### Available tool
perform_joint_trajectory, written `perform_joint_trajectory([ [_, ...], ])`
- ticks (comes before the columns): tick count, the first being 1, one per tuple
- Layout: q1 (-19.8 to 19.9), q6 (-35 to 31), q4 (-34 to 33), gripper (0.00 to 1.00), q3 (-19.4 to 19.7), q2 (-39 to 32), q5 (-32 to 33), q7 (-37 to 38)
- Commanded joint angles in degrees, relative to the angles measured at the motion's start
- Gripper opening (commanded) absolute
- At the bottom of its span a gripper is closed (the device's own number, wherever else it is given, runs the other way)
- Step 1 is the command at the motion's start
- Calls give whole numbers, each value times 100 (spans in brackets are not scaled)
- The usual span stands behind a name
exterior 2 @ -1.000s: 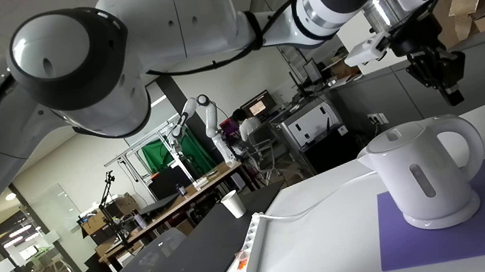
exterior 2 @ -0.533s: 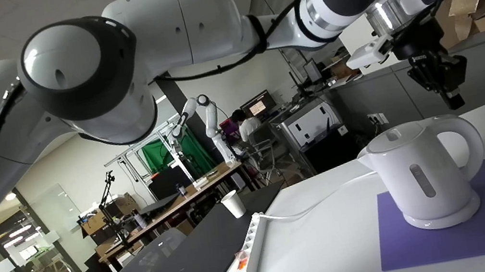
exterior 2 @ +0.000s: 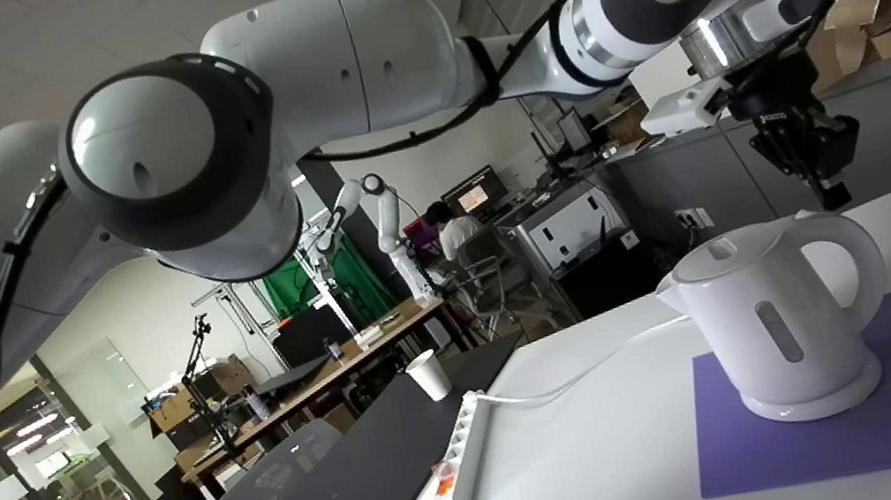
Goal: Turn on the kettle
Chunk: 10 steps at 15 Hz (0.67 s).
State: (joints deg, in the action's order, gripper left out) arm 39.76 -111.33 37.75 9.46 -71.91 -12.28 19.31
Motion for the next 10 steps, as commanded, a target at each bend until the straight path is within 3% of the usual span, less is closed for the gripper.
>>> perform_joint_trajectory([
  [1, 17, 131, -264, 0, -27, -158, -25, 94],
  [10, -56, -188, -374, 0, 127, 255, 68, 23],
])
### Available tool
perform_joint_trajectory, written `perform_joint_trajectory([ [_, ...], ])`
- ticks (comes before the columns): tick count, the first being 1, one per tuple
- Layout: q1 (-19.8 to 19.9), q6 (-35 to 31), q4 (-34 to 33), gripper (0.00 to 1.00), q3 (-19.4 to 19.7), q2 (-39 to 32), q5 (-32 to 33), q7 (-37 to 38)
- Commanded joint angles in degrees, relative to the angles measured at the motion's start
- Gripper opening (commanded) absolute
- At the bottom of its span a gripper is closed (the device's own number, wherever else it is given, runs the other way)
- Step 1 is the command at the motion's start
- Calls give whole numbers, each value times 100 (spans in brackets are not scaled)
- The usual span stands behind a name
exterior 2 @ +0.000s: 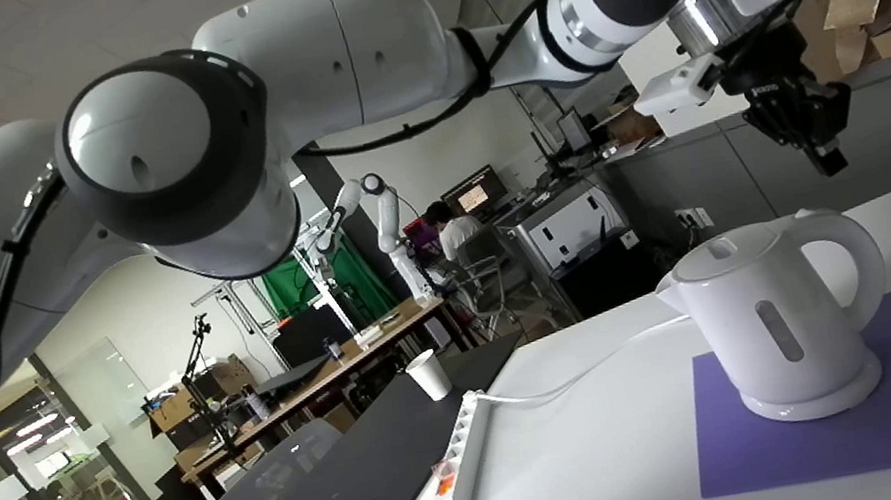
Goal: Turn on the kettle
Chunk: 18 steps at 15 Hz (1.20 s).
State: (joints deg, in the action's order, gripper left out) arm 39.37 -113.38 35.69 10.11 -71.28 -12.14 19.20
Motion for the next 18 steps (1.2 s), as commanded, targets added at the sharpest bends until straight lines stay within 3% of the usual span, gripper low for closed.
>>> perform_joint_trajectory([
  [1, -28, -7, -184, 26, 77, 256, 51, 45],
  [3, -57, -28, -178, 33, 85, 376, 71, -16],
  [13, -266, -107, 3, 99, 135, 666, 189, -270],
  [18, -272, -163, -113, 100, 103, 537, 126, -317],
])
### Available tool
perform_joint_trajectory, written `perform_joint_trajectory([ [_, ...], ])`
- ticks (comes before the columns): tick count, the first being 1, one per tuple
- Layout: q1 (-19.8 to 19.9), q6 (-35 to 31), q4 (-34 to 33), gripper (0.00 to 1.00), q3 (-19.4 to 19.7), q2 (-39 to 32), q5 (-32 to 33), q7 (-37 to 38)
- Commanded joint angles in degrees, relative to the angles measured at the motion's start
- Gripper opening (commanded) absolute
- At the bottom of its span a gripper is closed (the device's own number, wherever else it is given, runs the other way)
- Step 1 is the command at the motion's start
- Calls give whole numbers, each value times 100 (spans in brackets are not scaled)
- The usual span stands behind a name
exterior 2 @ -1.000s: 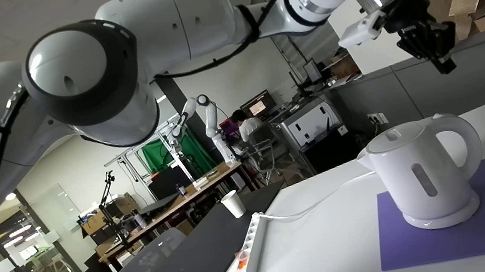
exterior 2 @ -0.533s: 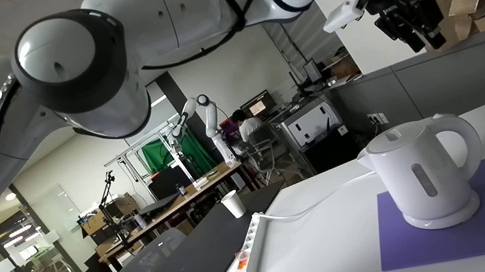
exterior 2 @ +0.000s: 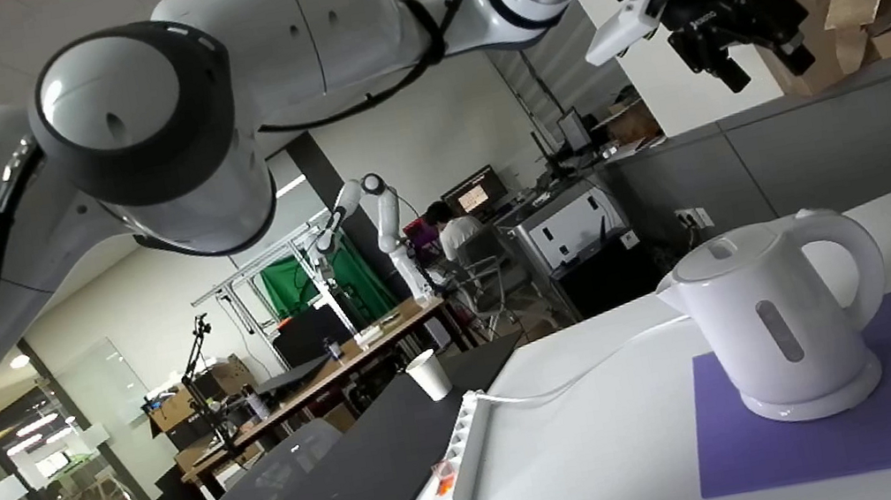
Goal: Turn on the kettle
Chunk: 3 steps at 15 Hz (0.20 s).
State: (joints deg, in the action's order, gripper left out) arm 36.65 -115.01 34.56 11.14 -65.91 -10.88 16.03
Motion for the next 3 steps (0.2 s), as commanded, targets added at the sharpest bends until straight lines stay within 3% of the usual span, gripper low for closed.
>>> perform_joint_trajectory([
  [1, -1, 0, 4, 100, -5, -5, -2, -3],
  [3, 3, 0, 10, 100, -6, -14, -2, -8],
])
